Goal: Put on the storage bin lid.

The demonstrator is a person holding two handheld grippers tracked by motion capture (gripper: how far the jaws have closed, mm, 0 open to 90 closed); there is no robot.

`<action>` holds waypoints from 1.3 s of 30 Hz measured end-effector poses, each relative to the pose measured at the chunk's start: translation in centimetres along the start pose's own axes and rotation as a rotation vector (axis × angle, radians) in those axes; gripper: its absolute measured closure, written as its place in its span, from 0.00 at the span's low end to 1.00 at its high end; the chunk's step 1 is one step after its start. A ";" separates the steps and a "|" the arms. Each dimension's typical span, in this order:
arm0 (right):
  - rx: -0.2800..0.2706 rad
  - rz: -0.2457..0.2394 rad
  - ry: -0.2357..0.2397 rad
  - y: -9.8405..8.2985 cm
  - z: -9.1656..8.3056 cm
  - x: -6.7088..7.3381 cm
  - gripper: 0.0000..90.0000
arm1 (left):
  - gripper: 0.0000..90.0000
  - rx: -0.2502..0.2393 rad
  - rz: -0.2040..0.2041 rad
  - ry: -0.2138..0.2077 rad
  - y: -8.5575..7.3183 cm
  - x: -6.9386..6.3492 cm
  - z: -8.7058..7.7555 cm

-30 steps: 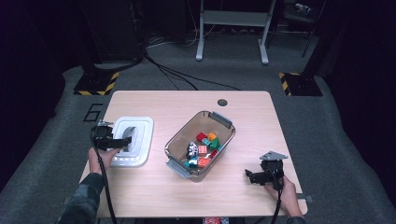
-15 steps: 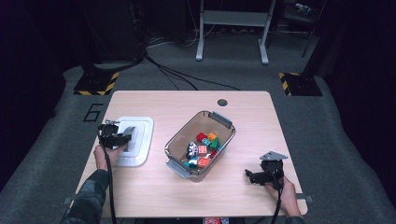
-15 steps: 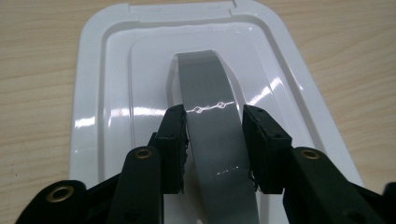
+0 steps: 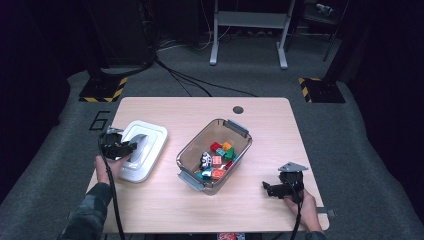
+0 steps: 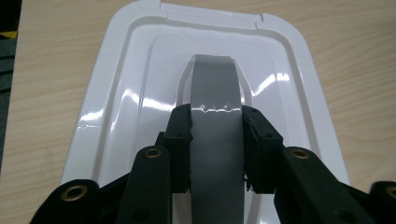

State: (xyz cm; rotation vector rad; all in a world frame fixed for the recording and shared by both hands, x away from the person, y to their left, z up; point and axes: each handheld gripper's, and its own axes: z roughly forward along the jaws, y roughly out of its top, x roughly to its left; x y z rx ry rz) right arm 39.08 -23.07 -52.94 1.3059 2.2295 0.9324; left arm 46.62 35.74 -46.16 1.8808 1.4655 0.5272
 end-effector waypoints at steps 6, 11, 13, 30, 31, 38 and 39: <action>0.000 0.000 0.000 0.0 0.0 0.0 0.00 | 0.74 -0.031 0.034 -0.019 1.4 -0.7 -1.9; 0.000 0.001 -0.001 0.0 0.0 0.0 0.00 | 0.74 -0.026 0.079 -0.030 2.9 -1.4 -3.6; 0.000 -0.001 -0.002 0.0 0.0 0.0 0.00 | 0.74 -0.024 0.093 -0.035 3.5 -1.6 -4.1; 0.002 0.009 -0.005 0.0 0.0 0.1 0.00 | 0.74 -0.043 0.149 -0.084 7.5 -4.7 -7.1; 0.002 0.008 -0.005 0.0 0.0 0.1 0.00 | 0.74 -0.041 0.158 -0.087 7.7 -4.9 -7.1; 0.002 0.008 -0.005 0.0 0.0 0.1 0.00 | 0.74 -0.061 0.183 -0.113 8.6 -7.0 -7.8; 0.002 0.008 -0.005 0.0 0.0 0.1 0.00 | 0.74 -0.059 0.189 -0.117 8.7 -7.4 -7.9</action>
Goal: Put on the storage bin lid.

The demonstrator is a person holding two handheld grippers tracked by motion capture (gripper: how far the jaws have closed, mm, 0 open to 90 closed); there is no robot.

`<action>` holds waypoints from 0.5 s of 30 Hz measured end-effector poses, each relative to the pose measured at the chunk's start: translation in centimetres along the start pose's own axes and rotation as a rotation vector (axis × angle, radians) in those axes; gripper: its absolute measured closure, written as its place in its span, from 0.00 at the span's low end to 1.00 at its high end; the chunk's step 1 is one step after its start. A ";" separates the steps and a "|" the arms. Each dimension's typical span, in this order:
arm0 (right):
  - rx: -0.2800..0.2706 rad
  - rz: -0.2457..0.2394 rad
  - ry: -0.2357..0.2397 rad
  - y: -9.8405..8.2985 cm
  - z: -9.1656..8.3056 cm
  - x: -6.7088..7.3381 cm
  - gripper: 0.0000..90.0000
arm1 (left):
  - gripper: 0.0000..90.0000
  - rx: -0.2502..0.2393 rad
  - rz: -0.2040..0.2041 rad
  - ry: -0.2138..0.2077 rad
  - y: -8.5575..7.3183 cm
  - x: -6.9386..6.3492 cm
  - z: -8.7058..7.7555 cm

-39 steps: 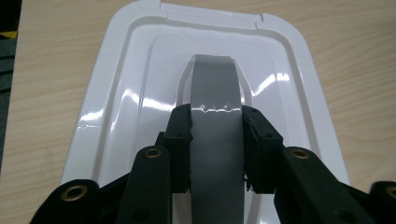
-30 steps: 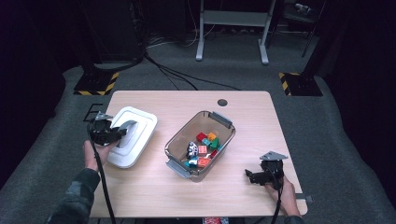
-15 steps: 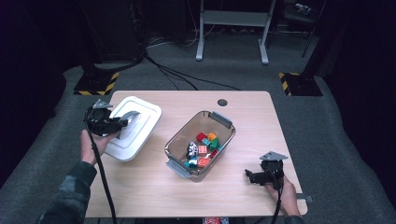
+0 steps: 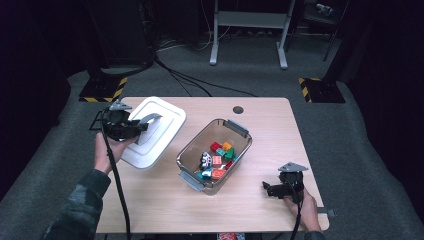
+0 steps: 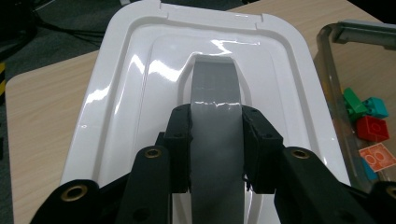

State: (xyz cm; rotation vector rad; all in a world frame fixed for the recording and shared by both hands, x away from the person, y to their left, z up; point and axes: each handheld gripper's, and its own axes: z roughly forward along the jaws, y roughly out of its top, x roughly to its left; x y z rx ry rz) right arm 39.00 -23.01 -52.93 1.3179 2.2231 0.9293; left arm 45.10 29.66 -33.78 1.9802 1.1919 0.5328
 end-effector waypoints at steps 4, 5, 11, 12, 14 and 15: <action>0.000 0.000 0.000 0.0 0.0 0.0 0.00 | 0.74 -0.008 0.013 -0.022 0.6 -1.4 -0.1; 0.000 0.000 0.000 0.0 0.0 0.0 0.00 | 0.74 -0.007 0.019 -0.023 0.7 -1.7 -0.1; 0.000 0.000 0.000 0.0 0.0 0.0 0.00 | 0.74 0.001 0.052 -0.043 1.5 -3.9 0.1; 0.000 0.000 0.000 0.0 0.0 0.0 0.00 | 0.74 0.000 0.055 -0.049 1.7 -4.2 0.2; 0.000 0.000 0.000 0.0 0.0 0.0 0.00 | 0.74 0.012 0.072 -0.065 1.9 -4.8 0.4; 0.000 0.001 0.000 0.0 0.0 0.0 0.00 | 0.74 0.018 0.076 -0.070 2.0 -5.2 0.6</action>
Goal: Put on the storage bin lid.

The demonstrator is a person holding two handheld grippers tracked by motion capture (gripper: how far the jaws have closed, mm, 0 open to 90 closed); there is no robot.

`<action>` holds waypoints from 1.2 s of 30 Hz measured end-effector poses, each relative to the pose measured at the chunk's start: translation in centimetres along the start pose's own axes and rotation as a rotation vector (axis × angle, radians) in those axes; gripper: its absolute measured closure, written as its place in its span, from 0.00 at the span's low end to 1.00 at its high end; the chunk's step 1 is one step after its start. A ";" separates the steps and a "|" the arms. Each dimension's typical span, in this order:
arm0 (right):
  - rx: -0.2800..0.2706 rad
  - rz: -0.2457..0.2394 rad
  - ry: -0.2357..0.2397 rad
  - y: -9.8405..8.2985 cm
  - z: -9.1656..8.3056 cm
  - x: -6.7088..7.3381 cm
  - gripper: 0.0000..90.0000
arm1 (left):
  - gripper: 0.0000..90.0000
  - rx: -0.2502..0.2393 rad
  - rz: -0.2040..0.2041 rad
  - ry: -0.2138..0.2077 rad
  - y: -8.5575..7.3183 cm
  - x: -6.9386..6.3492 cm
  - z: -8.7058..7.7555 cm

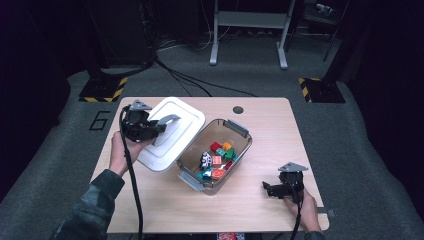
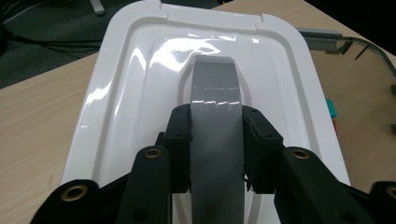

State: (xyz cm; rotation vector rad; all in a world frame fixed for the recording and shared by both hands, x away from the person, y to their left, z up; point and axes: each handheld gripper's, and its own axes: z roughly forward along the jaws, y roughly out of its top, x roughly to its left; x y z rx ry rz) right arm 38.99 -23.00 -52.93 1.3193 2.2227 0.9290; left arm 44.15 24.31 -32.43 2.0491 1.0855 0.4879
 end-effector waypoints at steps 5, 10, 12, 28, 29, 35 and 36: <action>0.000 -0.001 0.000 0.0 0.0 0.0 0.00 | 0.74 0.008 0.014 -0.027 0.6 -1.6 1.0; 0.000 -0.001 0.000 0.0 0.0 0.0 0.00 | 0.74 0.019 0.031 -0.044 1.2 -3.2 2.1; 0.000 -0.001 0.000 0.0 0.0 0.0 0.00 | 0.74 0.020 0.025 -0.051 1.4 -3.8 2.6; 0.000 -0.001 0.000 0.0 0.0 0.0 0.00 | 0.74 0.080 0.030 -0.118 1.9 -8.3 6.9; 0.000 -0.001 0.000 0.0 0.0 0.0 0.00 | 0.74 0.087 0.033 -0.128 1.9 -8.5 7.1; 0.000 -0.001 0.000 0.0 0.0 0.0 0.00 | 0.74 0.092 0.010 -0.156 1.8 -9.5 8.1; 0.000 -0.001 0.000 0.0 0.0 0.0 0.00 | 0.74 0.095 0.002 -0.156 1.8 -9.6 8.3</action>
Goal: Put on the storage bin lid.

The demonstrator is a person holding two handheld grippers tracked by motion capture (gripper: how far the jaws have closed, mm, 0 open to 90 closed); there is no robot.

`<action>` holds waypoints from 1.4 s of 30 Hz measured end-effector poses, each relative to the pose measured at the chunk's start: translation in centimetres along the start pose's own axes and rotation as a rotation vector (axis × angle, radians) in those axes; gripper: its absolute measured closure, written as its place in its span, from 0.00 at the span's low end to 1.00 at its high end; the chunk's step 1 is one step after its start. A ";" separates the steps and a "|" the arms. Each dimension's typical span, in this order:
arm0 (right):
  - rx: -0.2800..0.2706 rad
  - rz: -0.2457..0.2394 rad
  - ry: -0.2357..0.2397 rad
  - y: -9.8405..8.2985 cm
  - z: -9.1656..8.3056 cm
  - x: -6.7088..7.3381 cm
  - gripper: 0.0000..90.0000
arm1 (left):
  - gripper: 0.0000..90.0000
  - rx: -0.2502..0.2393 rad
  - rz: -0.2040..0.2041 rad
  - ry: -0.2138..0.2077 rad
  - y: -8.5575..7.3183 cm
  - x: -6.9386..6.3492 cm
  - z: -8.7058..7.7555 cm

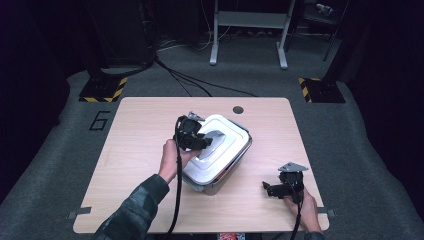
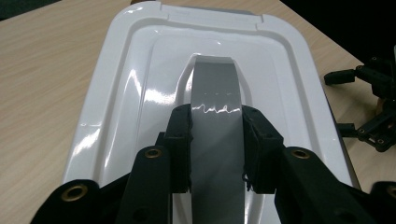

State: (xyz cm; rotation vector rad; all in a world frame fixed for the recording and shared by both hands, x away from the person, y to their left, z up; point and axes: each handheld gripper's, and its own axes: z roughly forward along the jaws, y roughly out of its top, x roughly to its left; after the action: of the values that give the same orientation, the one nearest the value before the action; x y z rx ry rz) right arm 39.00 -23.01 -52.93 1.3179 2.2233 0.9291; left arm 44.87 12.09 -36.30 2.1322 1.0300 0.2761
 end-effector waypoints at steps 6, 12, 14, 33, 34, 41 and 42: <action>-0.003 -0.008 0.000 0.0 0.0 -0.1 0.00 | 0.74 -0.011 -0.033 -0.010 0.0 -0.2 0.4; -0.003 -0.007 -0.001 0.0 0.0 -0.1 0.00 | 0.74 0.000 -0.023 -0.001 0.0 -1.0 0.4; -0.003 -0.007 -0.001 0.0 0.0 -0.1 0.00 | 0.74 0.007 -0.017 -0.003 0.0 -1.2 0.5; -0.003 -0.007 -0.001 0.0 0.0 -0.1 0.00 | 0.47 0.000 0.029 0.037 0.0 -2.0 0.5; -0.003 -0.007 -0.001 0.0 0.0 -0.1 0.00 | 0.45 0.000 0.035 0.031 0.0 -1.9 0.3; -0.003 -0.007 -0.001 0.0 0.0 -0.1 0.00 | 0.28 -0.025 0.049 0.022 0.0 -1.4 -1.0; -0.003 -0.007 -0.001 0.0 0.0 -0.1 0.00 | 0.25 -0.042 0.049 0.032 -0.1 -1.1 -1.7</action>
State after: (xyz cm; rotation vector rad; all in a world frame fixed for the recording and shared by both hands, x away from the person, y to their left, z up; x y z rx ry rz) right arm 39.03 -23.06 -52.94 1.3084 2.2238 0.9282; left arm 43.26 12.18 -35.05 2.1235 0.9823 0.3543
